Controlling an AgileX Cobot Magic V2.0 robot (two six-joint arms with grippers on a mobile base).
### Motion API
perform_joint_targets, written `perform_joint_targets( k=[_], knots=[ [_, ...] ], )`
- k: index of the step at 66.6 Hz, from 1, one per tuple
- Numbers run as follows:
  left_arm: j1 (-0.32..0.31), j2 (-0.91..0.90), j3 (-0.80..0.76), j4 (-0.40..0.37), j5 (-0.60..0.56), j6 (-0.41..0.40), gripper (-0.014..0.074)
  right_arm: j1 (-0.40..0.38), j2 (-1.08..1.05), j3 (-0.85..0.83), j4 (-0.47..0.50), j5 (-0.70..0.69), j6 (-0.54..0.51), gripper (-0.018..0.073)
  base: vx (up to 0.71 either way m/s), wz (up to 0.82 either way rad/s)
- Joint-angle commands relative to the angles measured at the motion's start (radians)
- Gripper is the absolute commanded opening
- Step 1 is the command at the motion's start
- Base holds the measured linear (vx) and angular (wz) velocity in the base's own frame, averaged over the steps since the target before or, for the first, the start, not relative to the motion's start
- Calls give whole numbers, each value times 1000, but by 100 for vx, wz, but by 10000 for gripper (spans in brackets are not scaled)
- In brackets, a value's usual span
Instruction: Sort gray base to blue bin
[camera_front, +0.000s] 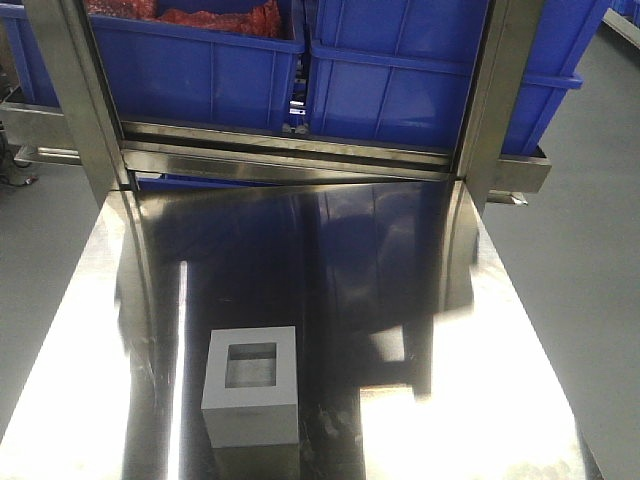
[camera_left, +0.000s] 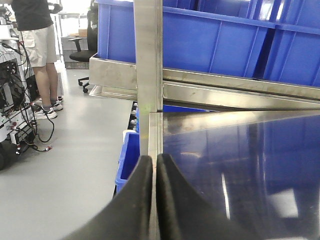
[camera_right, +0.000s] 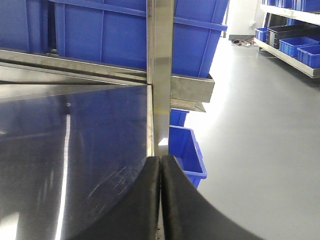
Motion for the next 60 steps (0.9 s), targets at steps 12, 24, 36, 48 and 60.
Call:
perform_joint_targets(
  k=[12, 24, 36, 48, 60],
  knots=[
    [-1, -16, -12, 1, -120, -5, -7, -1, -9, 6, -9, -80, -12, -5, 0, 0],
    [-1, -14, -38, -5, -214, -8, -7, -1, -9, 6, -9, -79, -12, -5, 0, 0],
    [-1, 48, -128, -83, -203, -8, -7, -1, -9, 6, -9, -80, -12, -5, 0, 0],
    [-1, 229, -254, -134, -95, -8, -7, -1, -9, 6, -9, -80, -12, -5, 0, 0],
    [-1, 426, -411, -134, 154, -4, -7, -1, -9, 6, -9, -80, -12, -5, 0, 0]
  ],
)
